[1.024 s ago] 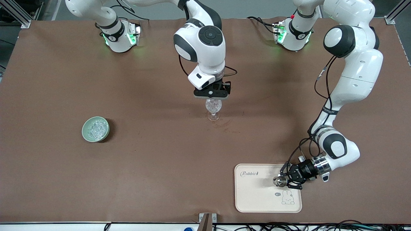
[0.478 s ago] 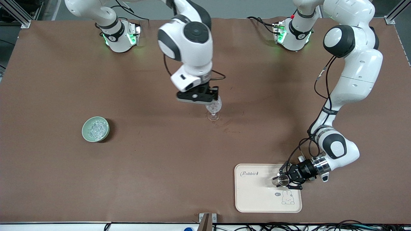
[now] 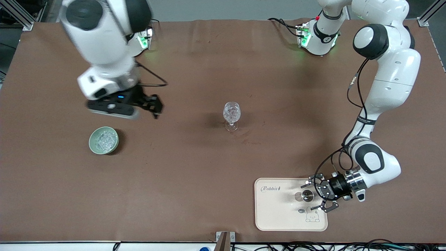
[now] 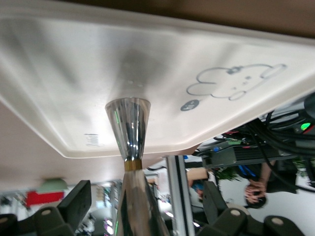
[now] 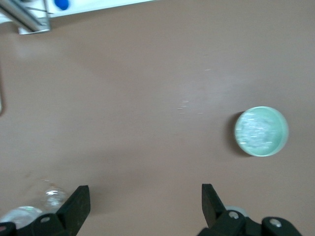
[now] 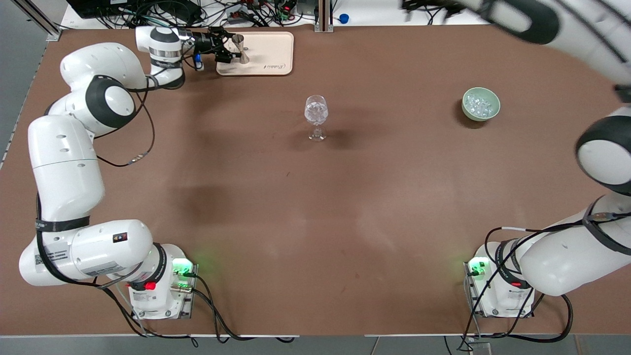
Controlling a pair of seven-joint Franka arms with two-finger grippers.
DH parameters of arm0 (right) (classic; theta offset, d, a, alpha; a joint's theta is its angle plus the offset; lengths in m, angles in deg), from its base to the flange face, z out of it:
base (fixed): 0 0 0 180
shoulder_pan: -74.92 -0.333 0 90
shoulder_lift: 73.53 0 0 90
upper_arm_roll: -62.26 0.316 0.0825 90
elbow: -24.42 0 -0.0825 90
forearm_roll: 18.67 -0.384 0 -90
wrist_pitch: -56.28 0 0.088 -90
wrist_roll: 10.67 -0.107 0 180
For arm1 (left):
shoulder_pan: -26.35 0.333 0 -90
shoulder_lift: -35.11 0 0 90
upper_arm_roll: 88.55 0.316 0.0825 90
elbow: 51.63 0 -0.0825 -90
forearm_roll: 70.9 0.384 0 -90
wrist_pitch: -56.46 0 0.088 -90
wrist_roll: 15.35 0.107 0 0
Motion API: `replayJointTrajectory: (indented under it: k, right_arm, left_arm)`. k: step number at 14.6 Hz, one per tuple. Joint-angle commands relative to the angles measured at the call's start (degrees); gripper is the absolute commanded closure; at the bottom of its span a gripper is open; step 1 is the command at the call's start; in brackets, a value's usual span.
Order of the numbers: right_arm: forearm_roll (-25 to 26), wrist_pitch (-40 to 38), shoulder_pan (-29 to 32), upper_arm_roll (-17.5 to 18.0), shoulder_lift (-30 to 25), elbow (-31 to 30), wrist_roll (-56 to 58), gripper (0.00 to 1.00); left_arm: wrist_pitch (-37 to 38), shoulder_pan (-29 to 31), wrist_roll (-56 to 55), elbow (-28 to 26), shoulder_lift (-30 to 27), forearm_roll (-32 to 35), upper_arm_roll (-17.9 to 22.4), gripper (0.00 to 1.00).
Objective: Pour wine and add ice with both arms
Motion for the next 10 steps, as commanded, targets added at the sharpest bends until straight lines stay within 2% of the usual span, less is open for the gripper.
replayJointTrajectory:
  k: [1,3,6,10]
  right_arm:
    - [1.0,-1.3,7.7,1.4,-4.8,-3.5,5.6,0.0]
    - [0.9,-3.1,12.9,1.4,-6.5,-3.4,13.4,0.0]
    - [0.7,-6.1,18.8,1.4,-9.2,-3.2,17.6,0.0]
    - [0.2,-10.8,23.3,1.3,-11.7,-2.6,24.4,0.0]
  left_arm:
    - [5.9,2.2,-0.5,-2.6,-4.3,11.7,1.0,0.0]
    - [11.9,2.6,-0.7,-2.4,-7.1,22.9,0.7,0.0]
    - [19.7,2.6,-1.1,-2.3,-12.8,33.1,0.8,0.0]
    - [29.5,1.2,-0.5,-2.3,-22.8,45.9,-0.3,0.0]
